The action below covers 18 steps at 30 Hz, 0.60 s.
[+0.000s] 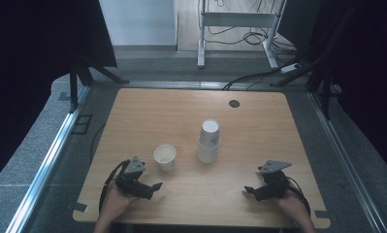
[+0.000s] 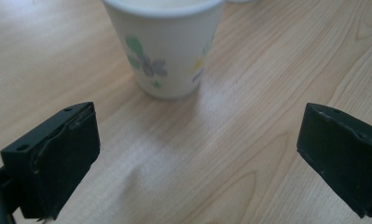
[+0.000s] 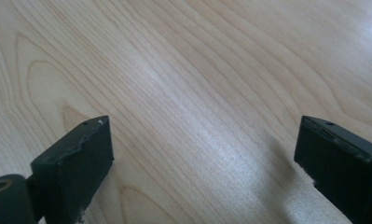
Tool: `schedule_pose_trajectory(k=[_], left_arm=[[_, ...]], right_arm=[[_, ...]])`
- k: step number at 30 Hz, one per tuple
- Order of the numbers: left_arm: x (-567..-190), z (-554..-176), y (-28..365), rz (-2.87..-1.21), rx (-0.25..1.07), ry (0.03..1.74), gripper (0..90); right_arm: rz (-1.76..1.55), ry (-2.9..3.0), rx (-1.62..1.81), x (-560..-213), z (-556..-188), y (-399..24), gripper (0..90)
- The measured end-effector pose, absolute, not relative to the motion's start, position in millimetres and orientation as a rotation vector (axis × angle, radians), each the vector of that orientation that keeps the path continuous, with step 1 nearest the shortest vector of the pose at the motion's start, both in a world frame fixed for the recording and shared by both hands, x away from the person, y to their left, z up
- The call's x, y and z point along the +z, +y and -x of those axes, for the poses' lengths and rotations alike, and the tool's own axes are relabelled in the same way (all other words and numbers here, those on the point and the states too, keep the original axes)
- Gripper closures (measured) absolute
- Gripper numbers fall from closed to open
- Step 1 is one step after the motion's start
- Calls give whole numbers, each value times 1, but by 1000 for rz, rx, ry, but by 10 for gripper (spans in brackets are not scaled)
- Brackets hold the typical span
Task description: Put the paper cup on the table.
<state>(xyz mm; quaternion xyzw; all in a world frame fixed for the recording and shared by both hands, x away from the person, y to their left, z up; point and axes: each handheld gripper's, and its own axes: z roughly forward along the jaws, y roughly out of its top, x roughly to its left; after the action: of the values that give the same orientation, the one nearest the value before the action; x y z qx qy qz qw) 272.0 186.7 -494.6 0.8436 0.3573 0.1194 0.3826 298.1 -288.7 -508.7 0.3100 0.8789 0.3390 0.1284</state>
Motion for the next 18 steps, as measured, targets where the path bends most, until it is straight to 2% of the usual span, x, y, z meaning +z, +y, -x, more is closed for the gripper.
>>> schedule_pose_trajectory(k=[4, 9, 18], left_arm=[[-505, -272, 185, -2185, 305, 936, 0], [-518, -274, 185, -2202, 276, 976, 0], [-521, -273, 181, -2233, 326, 989, 0]], right_arm=[[-919, 2568, 987, -514, -298, -288, 2], [-929, 2540, 1023, -517, -297, -288, 0], [-932, 2534, 1021, -518, -297, -288, 0]])
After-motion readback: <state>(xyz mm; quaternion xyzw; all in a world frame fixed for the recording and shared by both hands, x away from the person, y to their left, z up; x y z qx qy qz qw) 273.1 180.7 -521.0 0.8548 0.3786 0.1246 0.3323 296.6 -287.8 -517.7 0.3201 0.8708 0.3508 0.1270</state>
